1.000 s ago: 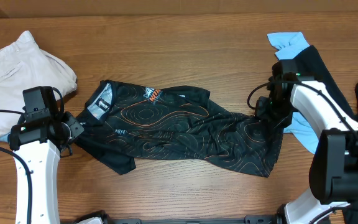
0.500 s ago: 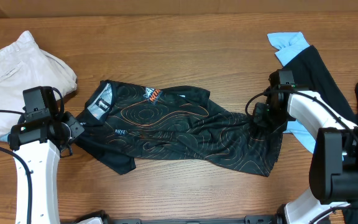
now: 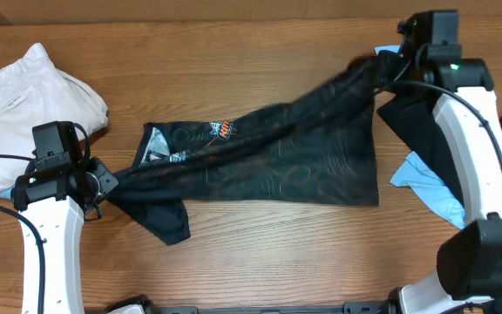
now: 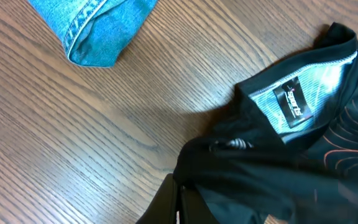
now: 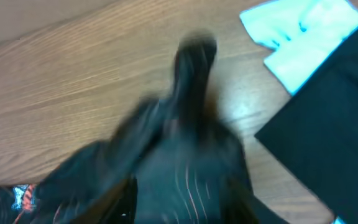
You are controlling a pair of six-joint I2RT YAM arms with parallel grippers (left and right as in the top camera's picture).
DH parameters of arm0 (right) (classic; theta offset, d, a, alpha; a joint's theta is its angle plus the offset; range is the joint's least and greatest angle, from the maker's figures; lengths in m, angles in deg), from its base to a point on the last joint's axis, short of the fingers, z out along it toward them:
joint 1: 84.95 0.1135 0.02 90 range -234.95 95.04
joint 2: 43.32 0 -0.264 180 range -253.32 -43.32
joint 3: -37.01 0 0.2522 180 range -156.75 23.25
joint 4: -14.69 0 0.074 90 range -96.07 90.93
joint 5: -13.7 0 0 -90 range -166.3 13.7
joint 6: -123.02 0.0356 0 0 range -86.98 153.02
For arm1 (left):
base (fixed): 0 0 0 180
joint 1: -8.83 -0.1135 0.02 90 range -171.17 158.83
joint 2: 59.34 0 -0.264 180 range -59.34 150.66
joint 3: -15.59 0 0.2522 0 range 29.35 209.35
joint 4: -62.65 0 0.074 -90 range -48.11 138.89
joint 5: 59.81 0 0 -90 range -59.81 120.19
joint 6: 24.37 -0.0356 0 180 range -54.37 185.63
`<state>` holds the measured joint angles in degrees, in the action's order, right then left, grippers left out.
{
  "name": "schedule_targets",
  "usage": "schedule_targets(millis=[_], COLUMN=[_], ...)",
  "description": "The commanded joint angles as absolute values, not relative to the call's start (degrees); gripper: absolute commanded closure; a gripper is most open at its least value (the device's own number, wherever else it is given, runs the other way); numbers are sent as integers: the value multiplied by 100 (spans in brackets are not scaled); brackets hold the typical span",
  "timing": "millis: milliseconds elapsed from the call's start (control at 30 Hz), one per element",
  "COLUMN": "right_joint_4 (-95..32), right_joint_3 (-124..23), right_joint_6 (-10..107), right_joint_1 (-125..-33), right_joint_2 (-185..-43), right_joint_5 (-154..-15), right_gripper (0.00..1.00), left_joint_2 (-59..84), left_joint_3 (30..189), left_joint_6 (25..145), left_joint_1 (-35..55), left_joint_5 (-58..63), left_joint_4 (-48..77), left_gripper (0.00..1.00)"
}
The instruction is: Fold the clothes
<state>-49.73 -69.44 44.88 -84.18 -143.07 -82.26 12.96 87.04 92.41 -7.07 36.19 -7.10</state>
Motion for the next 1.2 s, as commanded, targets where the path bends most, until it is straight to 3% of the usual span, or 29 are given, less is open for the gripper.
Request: schedule_targets(millis=[0, 333, 633, 1167], right_joint_4=[-5452, -7012, -6221, -5462], right_joint_3=[-6821, -5943, -4268, -3508], right_joint_6=[4495, 4451, 4569, 4569], right_joint_1=[-8427, -8429, -8429, -8427], right_joint_2=[-14420, -14549, -14549, -14549], right_joint_5=[-8108, -7736, -7893, -7898], right_gripper=[49, 43, 44, 44], left_joint_2=[1311, 1311, 1311, 1311], left_joint_3=[8759, 8759, 8759, 8759], left_joint_6=[9176, 9176, 9176, 9176], left_joint_1=[-726, -726, -726, -726], left_joint_5=[3610, 3610, 3610, 3610], left_joint_4=[-725, -727, -721, -723], left_gripper=[96, 96, 96, 96])
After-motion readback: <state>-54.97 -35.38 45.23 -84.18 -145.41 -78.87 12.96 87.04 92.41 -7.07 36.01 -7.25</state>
